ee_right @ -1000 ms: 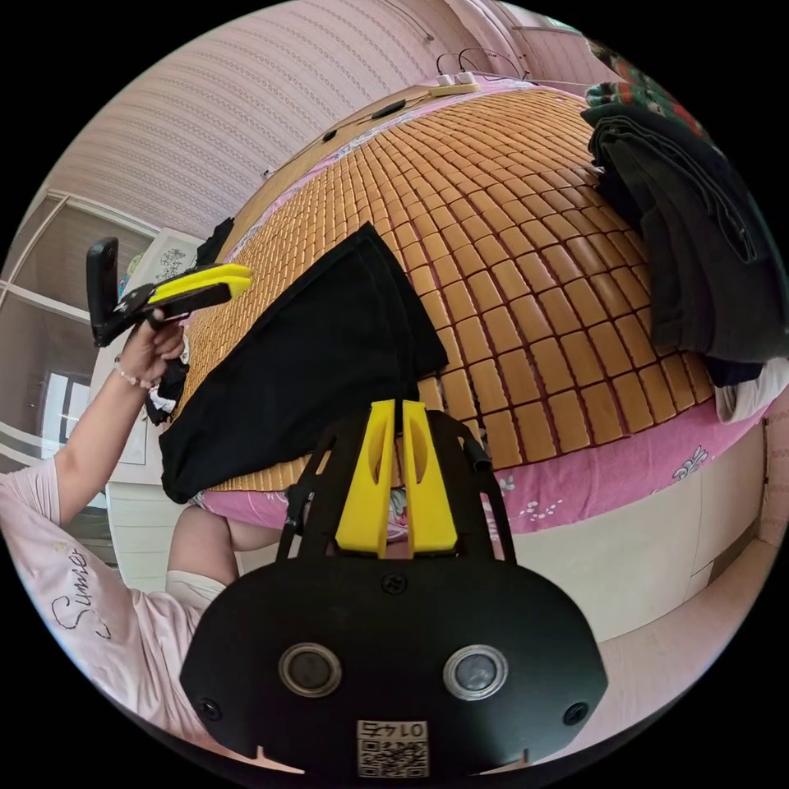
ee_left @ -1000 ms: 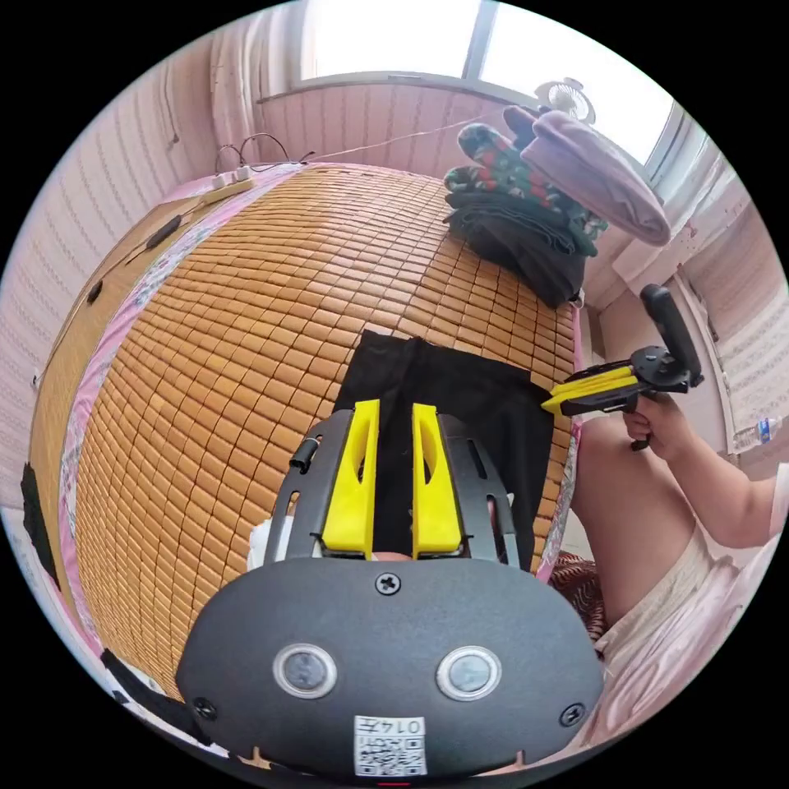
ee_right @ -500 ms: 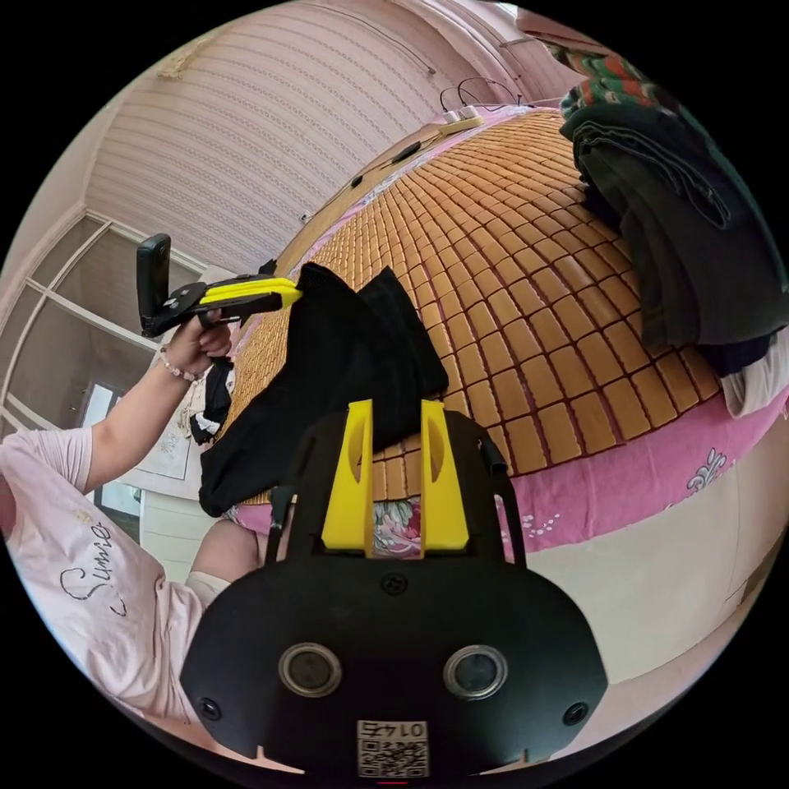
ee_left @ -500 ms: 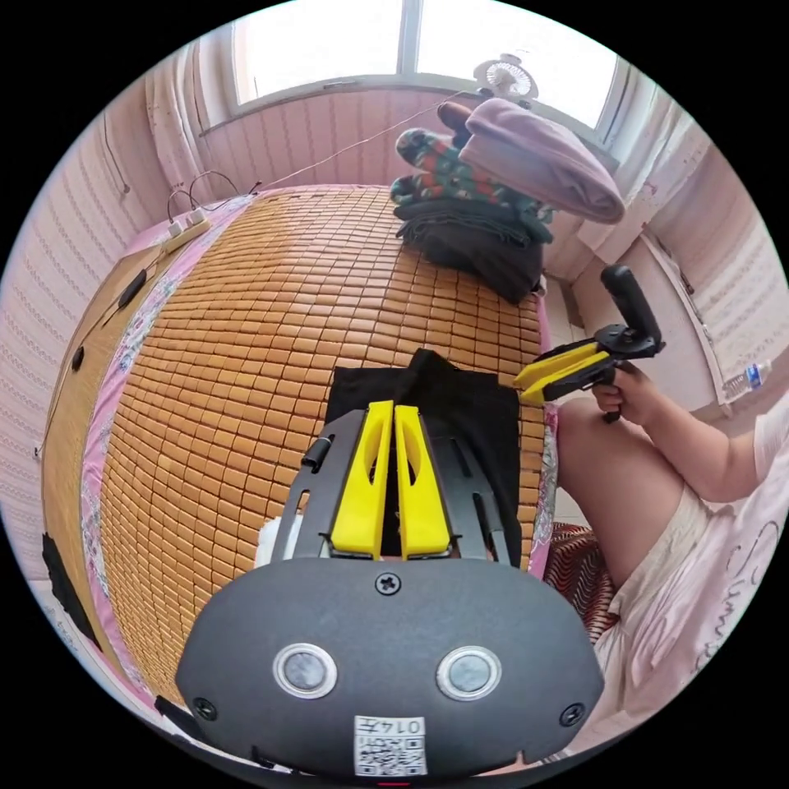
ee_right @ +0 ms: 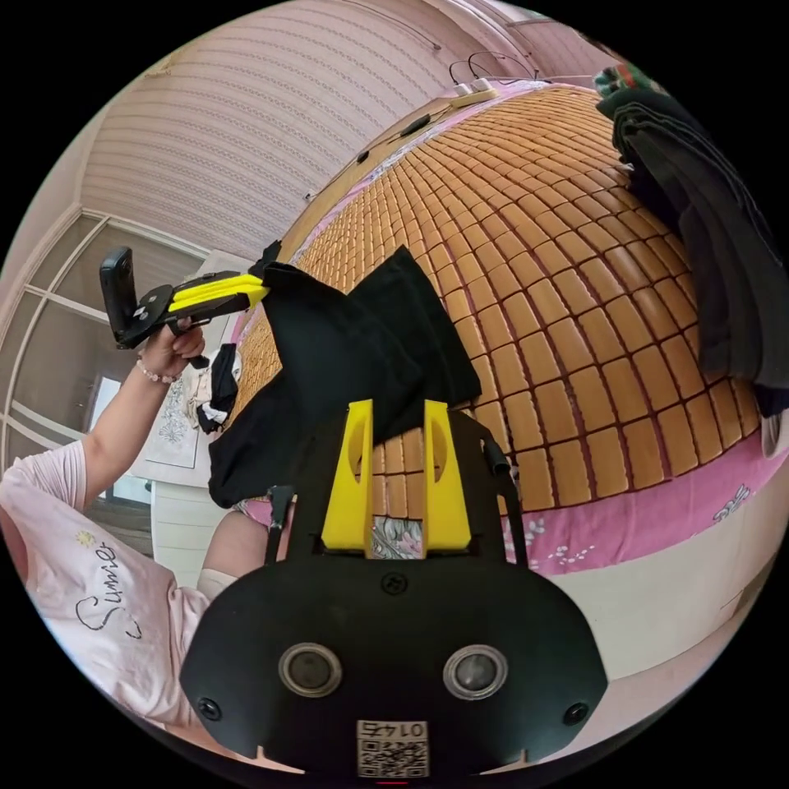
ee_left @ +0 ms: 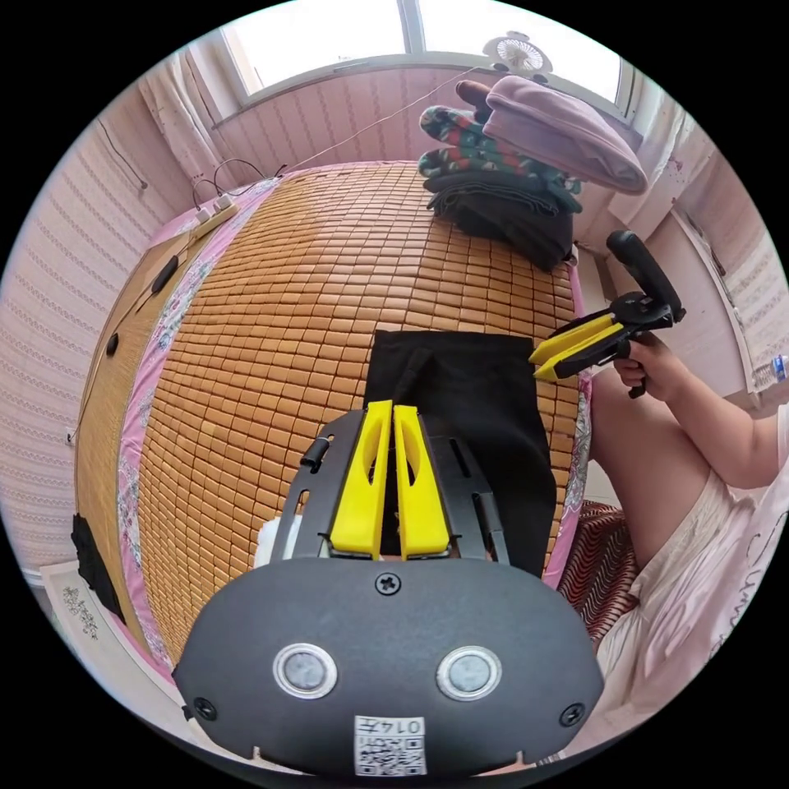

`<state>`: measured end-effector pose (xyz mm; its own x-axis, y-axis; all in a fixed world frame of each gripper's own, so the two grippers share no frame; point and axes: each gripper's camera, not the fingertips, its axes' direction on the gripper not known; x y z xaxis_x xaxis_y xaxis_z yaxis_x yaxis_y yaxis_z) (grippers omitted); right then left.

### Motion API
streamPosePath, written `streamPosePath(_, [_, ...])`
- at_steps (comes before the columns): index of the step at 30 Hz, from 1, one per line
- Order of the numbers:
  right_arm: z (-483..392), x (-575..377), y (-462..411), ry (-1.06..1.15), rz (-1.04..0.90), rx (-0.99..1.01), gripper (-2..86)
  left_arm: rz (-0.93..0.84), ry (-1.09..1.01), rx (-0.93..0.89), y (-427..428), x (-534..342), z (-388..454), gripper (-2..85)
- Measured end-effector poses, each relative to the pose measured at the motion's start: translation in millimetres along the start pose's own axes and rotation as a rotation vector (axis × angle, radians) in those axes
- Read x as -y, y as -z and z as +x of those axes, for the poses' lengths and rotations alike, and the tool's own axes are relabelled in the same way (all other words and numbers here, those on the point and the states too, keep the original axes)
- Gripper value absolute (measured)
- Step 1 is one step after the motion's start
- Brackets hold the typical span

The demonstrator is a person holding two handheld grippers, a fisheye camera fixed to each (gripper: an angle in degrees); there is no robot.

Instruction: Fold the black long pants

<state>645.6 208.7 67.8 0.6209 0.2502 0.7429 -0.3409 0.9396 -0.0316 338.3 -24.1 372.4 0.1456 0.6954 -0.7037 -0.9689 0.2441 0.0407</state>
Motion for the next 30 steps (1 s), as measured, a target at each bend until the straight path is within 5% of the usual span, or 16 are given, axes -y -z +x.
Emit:
streamPosePath(5, [-2.8,13.1,-14.0,-0.010,-0.074,-0.078,4.3,0.001,0.071,-0.024,-13.2,8.3,-13.1,-1.0])
streamPosePath(11, [-1.3,-14.2,37.3,-0.004,0.111,-0.020,0.9,0.091,0.091,-0.023,0.4,41.1,-24.6,-1.0])
streamPosePath(19, [7.4,-14.7,46.7,-0.019,0.131,-0.056,0.4,-0.052,0.243,-0.102,-64.3,92.0,-56.2,-1.0])
streamPosePath(25, [3.6,-14.7,64.0,-0.013,0.236,-0.109,0.4,0.060,0.294,-0.121,-59.7,93.0,-70.9,-1.0])
streamPosePath(30, [15.9,-2.5,41.2,-0.065,0.159,-0.125,0.4,-0.070,0.377,-0.136,-108.9,94.2,-83.9,-0.8])
